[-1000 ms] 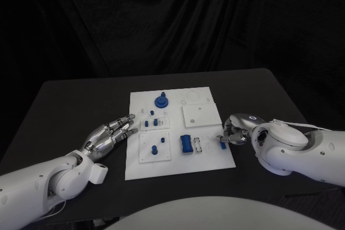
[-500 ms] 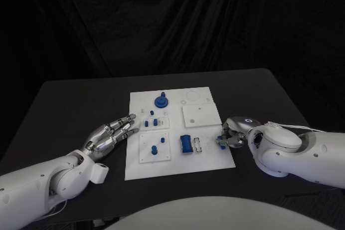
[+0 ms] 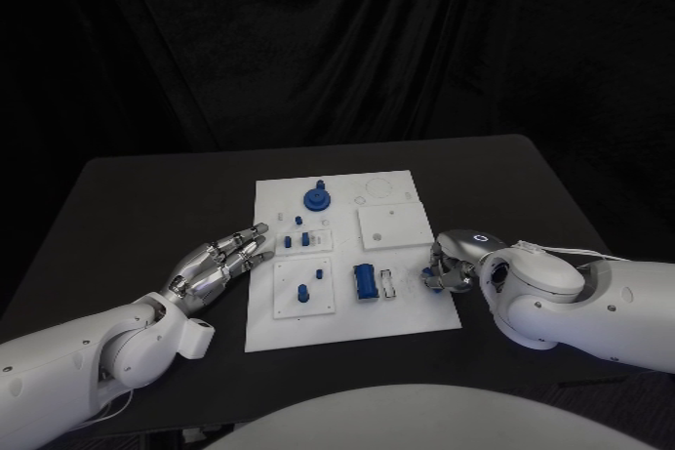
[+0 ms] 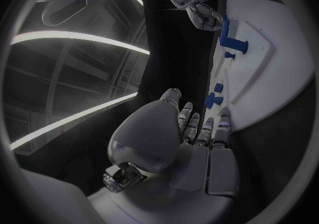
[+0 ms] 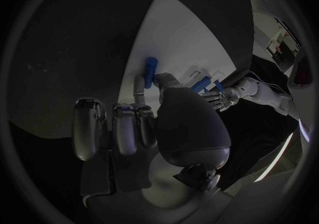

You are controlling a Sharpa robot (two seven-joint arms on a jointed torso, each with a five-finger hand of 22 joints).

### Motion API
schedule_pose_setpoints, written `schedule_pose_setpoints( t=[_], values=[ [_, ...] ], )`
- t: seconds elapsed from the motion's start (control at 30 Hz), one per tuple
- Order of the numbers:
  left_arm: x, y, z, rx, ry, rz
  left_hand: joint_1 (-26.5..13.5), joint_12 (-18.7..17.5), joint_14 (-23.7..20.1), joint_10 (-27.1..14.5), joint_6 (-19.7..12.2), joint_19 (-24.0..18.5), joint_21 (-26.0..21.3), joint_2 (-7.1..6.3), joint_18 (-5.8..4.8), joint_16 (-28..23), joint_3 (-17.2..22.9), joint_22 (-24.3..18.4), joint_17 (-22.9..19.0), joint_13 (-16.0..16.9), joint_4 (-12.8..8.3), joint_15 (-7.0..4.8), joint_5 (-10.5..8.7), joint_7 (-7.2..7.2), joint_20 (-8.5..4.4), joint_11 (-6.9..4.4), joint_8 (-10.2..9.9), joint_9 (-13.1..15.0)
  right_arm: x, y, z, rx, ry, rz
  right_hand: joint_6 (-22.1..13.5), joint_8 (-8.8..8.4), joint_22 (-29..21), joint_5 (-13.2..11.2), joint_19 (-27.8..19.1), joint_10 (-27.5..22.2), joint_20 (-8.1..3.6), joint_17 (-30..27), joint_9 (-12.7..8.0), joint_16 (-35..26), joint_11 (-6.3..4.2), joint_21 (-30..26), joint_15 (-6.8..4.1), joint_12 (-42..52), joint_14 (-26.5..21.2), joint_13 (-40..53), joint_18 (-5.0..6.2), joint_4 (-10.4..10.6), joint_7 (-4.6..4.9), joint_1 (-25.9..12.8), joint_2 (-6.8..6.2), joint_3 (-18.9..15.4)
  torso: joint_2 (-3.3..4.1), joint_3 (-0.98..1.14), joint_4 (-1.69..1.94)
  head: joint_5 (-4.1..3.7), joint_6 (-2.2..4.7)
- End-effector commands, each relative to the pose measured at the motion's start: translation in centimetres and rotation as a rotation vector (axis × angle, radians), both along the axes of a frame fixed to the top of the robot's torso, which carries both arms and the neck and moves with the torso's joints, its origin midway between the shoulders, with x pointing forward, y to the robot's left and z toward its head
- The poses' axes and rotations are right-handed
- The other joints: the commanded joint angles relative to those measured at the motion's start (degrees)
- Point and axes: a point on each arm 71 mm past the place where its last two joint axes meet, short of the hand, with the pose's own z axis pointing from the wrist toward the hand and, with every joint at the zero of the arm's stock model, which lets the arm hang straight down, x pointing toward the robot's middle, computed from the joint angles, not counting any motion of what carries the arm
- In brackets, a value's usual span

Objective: Assemble the parts on the task board

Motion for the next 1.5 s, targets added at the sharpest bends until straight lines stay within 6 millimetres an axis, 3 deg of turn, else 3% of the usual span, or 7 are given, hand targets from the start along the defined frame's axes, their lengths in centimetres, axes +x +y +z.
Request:
schedule_pose_setpoints(
  t=[0.03, 0.1, 0.13, 0.2, 0.67, 1.0, 1.5],
  values=[
    [-0.1, -0.1, 0.0, -0.017, 0.004, -0.009, 0.2, 0.4, 0.0, 0.1, 0.3, 0.0, 0.1, 0.3, -0.18, 0.3, 0.5, -0.1, 0.0, 0.1, 0.0, 0.09, 0.16, 0.0, 0.07, 0.43, 0.3, 0.1, -0.5, -0.1, -0.5, 0.044, -0.005, -0.034, 0.3, 0.83, 12.9, 0.4, 3.0, 6.0, -0.16, 15.1, -1.9, 0.2, -0.12, -0.1, -0.2, 0.1, 6.1, 15.1, -0.15, -1.7, -0.26, 1.6, 0.54, 1.5, -0.02, 0.01, 0.01, 0.01, 0.0],
    [-0.2, -0.1, -0.1, -0.018, 0.005, -0.009, 0.2, 0.4, 0.0, 0.1, 0.4, 0.0, 0.1, 0.33, -0.19, 0.3, 0.5, -0.2, 0.0, 0.1, 0.0, 0.08, 0.17, 0.06, 0.07, 0.53, 0.3, 0.1, -0.6, -0.1, -0.2, 0.093, -0.023, -0.052, 0.3, 1.22, 13.0, -0.8, 3.1, 6.0, -0.24, 14.5, -1.6, -0.1, -0.22, 0.1, -0.27, 0.1, 6.0, 15.1, -0.2, -1.9, -0.33, 1.8, 0.49, 1.9, -0.03, 0.02, 0.01, 0.01, 0.0],
    [-0.2, -0.1, -0.1, -0.018, 0.006, -0.009, 0.2, 0.4, 0.0, 0.1, 0.4, 0.0, 0.1, 0.33, -0.19, 0.3, 0.5, -0.2, 0.0, 0.1, 0.0, 0.08, 0.17, 0.06, 0.07, 0.53, 0.3, 0.1, -0.7, 0.0, 0.0, 0.136, -0.028, -0.072, 0.2, 1.62, 13.0, -6.4, 3.2, 6.0, -0.46, 14.4, -1.2, -0.1, -0.47, 0.2, -0.51, 0.1, 6.0, 15.1, -0.22, -2.3, -0.64, 2.4, 0.2, 3.4, -0.05, 0.03, 0.01, 0.08, 0.0],
    [-0.2, -0.1, -0.1, -0.018, 0.007, -0.009, 0.2, 0.4, 0.0, 0.1, 0.4, 0.0, 0.1, 0.33, -0.19, 0.3, 0.5, -0.2, 0.0, 0.1, 0.0, 0.08, 0.17, 0.06, 0.07, 0.53, 0.3, 0.1, -0.8, 0.0, 0.1, 0.185, -0.025, -0.098, 0.2, 1.81, 13.0, -9.6, 3.2, 6.0, -0.56, 14.3, -1.1, -0.2, -0.62, 0.3, -0.61, 0.1, 5.9, 15.1, -0.25, -2.2, -0.73, 2.3, -0.37, 5.2, -0.09, 0.04, 0.01, 0.1, 0.0],
    [-0.3, 0.0, -0.2, -0.016, 0.01, -0.009, 0.2, 0.4, 0.0, 0.1, 0.4, 0.0, 0.1, 0.34, -0.19, 0.4, 0.7, -0.2, 0.0, 0.1, 0.0, 0.08, 0.2, 0.16, 0.06, 0.64, 0.4, 0.1, -0.4, 1.5, 1.4, 0.502, 0.105, -0.284, 0.2, 2.15, 13.1, -11.5, 3.3, 6.0, -0.61, 14.4, -0.9, -0.1, -0.61, 0.6, -0.65, 0.1, 6.0, 15.1, -0.31, 0.5, -0.79, -1.9, -2.1, 9.0, -0.08, 0.0, 0.01, 0.19, 0.0],
    [-0.3, -0.1, -0.2, -0.017, 0.012, -0.011, 0.1, 0.4, 0.0, 0.1, 0.3, 0.0, 0.1, 0.37, -0.19, 0.4, 0.8, -0.2, 0.0, 0.1, 0.0, 0.07, -0.02, 0.25, 0.06, 0.71, 0.4, 0.1, 0.0, 3.0, 0.6, 0.526, 0.156, -0.269, 0.0, 2.26, 13.1, -14.0, 3.3, 6.0, -0.59, 14.3, -0.8, -0.2, -0.56, 0.6, -0.62, 0.1, 6.0, 15.1, -0.32, 1.6, -0.74, -3.3, -2.15, 9.9, 0.17, 0.03, 0.15, 0.58, 0.0],
    [-0.4, 0.1, -0.2, -0.015, 0.012, -0.007, 0.1, 0.5, 0.0, 0.1, 0.4, 0.0, 0.1, 0.35, -0.19, 0.4, 0.8, -0.1, 0.0, 0.1, 0.1, 0.06, -0.12, 0.27, 0.05, 0.75, 0.4, 0.1, 0.4, 4.0, -0.5, 0.492, 0.151, -0.22, -0.4, 2.26, 13.0, -16.6, 3.2, 6.0, -0.53, 14.0, -0.7, -0.3, -0.44, 0.3, -0.53, 0.1, 5.9, 15.1, -0.23, 2.1, -0.59, -3.9, -2.39, 10.4, 0.71, -0.22, 0.55, 0.37, 0.0]
  ],
)
